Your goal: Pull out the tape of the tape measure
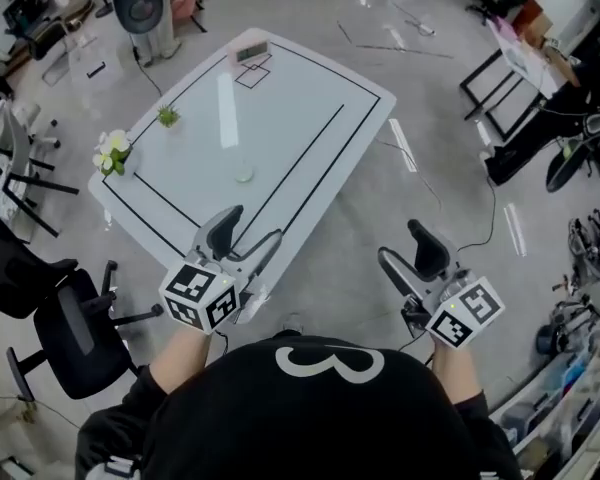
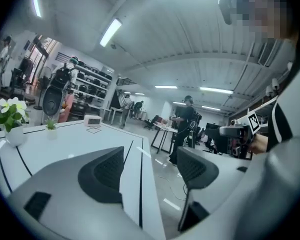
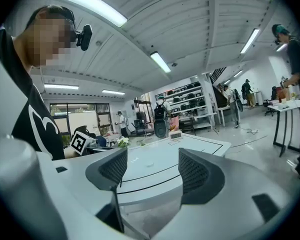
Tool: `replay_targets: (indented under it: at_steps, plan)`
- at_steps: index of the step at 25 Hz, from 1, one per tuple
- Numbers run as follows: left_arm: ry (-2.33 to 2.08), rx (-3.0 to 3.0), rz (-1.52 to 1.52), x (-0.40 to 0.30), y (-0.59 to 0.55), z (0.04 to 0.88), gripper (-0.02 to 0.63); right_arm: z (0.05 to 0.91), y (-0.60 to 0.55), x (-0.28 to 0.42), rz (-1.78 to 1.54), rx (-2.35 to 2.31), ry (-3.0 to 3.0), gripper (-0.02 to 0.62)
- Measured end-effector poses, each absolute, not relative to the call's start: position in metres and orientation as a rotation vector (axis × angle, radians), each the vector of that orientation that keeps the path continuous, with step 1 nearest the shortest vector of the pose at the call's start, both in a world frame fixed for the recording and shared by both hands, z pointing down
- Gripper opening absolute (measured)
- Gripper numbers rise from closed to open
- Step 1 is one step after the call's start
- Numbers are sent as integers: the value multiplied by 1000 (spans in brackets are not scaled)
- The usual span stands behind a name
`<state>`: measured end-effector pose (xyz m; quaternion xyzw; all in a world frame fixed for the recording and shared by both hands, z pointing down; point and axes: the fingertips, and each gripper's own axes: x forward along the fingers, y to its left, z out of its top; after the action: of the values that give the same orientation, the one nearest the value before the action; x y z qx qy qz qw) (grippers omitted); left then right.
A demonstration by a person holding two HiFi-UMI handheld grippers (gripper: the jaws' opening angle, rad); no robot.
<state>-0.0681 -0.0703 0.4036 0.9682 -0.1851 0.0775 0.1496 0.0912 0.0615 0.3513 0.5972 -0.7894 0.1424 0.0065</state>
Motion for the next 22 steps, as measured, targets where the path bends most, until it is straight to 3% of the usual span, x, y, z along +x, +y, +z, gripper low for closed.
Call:
replay_targets:
  at_steps: [22]
  plan:
    - [-932,2582,475,-85,-154,460,318,361,-62,106,529,1417,-2791,313]
